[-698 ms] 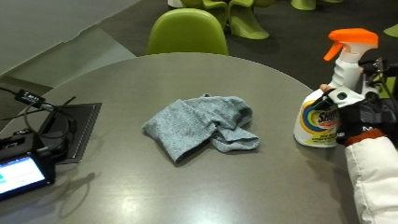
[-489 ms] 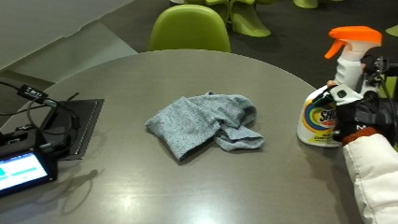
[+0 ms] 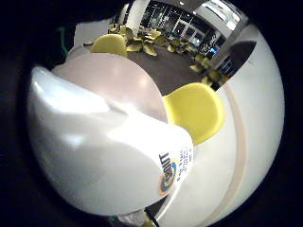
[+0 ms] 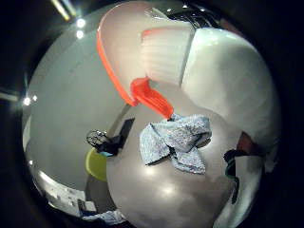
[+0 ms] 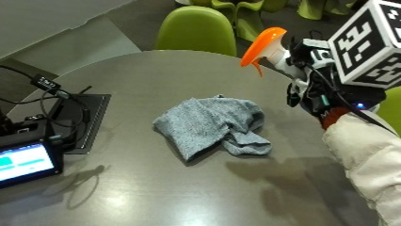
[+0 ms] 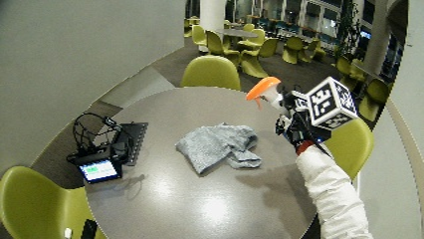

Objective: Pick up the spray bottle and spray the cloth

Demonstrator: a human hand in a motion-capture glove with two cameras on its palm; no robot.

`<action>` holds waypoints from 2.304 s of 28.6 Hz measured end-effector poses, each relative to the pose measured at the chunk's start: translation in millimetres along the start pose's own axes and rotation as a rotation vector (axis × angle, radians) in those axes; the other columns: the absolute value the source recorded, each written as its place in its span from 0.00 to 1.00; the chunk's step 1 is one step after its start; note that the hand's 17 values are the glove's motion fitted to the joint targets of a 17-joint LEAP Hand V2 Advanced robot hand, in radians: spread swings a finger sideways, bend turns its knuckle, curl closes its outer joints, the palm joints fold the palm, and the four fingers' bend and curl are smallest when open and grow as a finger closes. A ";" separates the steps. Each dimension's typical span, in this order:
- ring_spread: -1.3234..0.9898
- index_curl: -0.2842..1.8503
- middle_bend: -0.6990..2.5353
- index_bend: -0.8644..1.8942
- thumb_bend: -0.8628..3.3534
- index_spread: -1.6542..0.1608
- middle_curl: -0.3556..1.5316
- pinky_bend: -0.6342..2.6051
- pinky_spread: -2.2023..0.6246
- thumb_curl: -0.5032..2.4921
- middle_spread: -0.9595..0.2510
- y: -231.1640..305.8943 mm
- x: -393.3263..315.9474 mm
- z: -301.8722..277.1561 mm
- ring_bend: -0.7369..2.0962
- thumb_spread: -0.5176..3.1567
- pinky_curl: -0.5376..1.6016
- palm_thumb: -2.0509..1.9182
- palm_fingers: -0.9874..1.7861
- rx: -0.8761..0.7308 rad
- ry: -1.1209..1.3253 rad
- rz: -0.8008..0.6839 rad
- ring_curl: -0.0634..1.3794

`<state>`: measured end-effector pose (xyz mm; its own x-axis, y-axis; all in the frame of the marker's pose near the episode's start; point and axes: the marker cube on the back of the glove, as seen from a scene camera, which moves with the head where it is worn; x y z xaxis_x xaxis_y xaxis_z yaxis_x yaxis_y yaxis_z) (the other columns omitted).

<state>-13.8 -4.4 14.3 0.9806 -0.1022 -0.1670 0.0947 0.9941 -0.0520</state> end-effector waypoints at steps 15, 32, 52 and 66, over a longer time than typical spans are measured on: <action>0.52 0.29 0.37 0.38 0.24 0.78 0.39 0.25 0.76 0.31 0.78 -15.2 -22.1 -19.5 0.46 0.22 0.39 0.76 0.66 -0.020 0.335 -0.060 0.31; 0.52 0.31 0.36 0.37 0.20 0.78 0.43 0.25 0.76 0.32 0.78 -25.1 -46.8 -18.3 0.45 0.23 0.41 0.78 0.66 -0.030 0.168 -0.022 0.36; 0.52 0.30 0.35 0.38 0.21 0.78 0.46 0.25 0.77 0.37 0.78 -72.0 -113.9 19.7 0.45 0.23 0.44 0.82 0.60 0.002 -0.991 0.332 0.40; 0.52 0.33 0.35 0.39 0.22 0.77 0.48 0.23 0.79 0.41 0.77 -59.6 -159.8 77.2 0.44 0.23 0.41 0.82 0.54 -0.073 -1.089 0.398 0.41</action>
<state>-162.9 -44.6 120.0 0.5703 0.3371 0.7491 -0.2289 0.9410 -0.2492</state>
